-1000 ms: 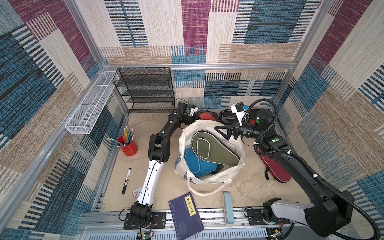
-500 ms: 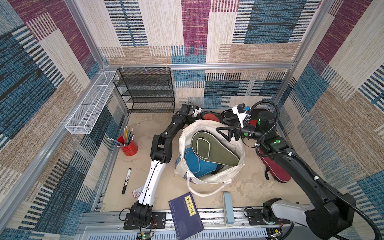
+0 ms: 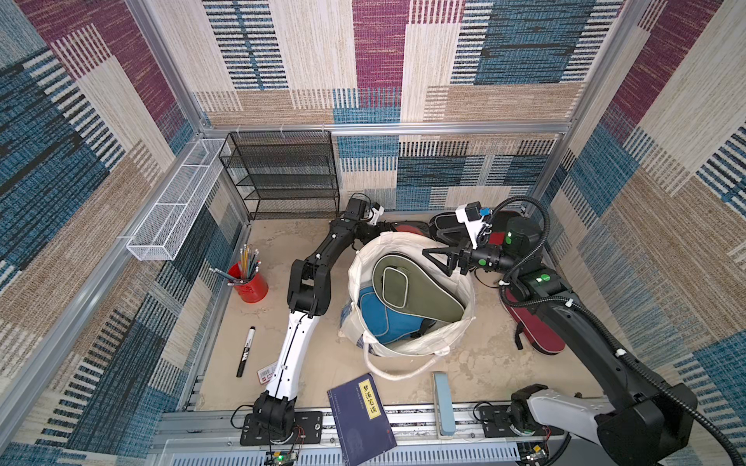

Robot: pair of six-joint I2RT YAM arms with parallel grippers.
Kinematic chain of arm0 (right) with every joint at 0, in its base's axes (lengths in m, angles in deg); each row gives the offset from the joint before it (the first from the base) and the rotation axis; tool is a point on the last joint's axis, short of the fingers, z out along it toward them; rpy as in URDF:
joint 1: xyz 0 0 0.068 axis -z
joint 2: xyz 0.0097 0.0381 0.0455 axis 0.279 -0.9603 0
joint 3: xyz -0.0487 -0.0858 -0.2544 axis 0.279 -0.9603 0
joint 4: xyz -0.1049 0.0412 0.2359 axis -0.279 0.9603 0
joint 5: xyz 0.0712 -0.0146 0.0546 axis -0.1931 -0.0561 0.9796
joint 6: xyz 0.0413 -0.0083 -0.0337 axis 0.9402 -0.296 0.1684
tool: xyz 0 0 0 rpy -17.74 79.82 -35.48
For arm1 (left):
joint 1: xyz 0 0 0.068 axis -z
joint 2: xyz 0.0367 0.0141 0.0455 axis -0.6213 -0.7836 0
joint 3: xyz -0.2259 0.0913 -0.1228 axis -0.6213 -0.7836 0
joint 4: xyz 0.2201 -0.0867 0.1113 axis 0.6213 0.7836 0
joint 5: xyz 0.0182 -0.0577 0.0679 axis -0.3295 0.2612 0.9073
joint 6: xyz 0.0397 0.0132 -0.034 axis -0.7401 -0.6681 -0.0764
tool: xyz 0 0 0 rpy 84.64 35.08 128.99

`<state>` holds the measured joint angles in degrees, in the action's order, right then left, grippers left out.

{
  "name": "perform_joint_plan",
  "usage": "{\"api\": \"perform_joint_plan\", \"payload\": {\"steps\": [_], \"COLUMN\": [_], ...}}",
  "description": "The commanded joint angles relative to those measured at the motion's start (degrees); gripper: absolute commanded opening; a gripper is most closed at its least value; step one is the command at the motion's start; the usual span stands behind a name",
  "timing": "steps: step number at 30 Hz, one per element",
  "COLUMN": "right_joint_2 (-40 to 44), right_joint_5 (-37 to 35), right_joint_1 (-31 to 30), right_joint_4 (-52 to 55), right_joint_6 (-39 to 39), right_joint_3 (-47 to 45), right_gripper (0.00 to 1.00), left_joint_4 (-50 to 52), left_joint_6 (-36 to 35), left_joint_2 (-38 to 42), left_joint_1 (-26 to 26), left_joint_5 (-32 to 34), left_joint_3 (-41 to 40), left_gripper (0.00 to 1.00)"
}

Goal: Remove the ping pong set from the canvas bag
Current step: Place the ping pong set at the center of the board, then pick up the ping pong set from the canvas bag.

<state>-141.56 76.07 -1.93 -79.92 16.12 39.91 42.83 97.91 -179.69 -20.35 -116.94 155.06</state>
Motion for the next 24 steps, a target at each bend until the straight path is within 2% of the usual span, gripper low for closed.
{"api": "perform_joint_plan", "payload": {"steps": [1,2,9,16,19,24], "right_joint_2": [0.47,0.47,0.32,-1.08,-2.72,-5.84], "right_joint_5": [0.60,0.68,0.32,-1.75,-2.83,-5.31], "right_joint_1": [-0.06,-0.02,-0.06,-0.06,-0.10,-0.71], "right_joint_4": [-0.49,-0.45,0.79,4.74,6.61,10.08], "right_joint_6": [-0.16,-0.11,-0.44,-2.66,-3.84,-6.44], "right_joint_3": [-0.08,0.06,1.16,3.62,5.20,7.98], "right_gripper": [0.99,0.99,0.99,0.99,0.99,0.99], "left_joint_4": [6.85,8.80,14.78,17.67,18.27,18.29], "left_joint_6": [-8.15,-9.49,-14.53,-17.21,-19.10,-21.31], "left_joint_2": [6.23,7.26,15.91,27.23,34.57,46.69], "left_joint_1": [-0.27,-0.23,-0.26,0.07,0.23,1.37], "left_joint_5": [9.06,11.02,18.62,17.37,15.24,12.21], "left_joint_3": [1.60,2.33,2.80,2.31,-2.72,-15.71], "left_gripper": [0.98,1.00,1.00,1.00,0.99,0.99]}}
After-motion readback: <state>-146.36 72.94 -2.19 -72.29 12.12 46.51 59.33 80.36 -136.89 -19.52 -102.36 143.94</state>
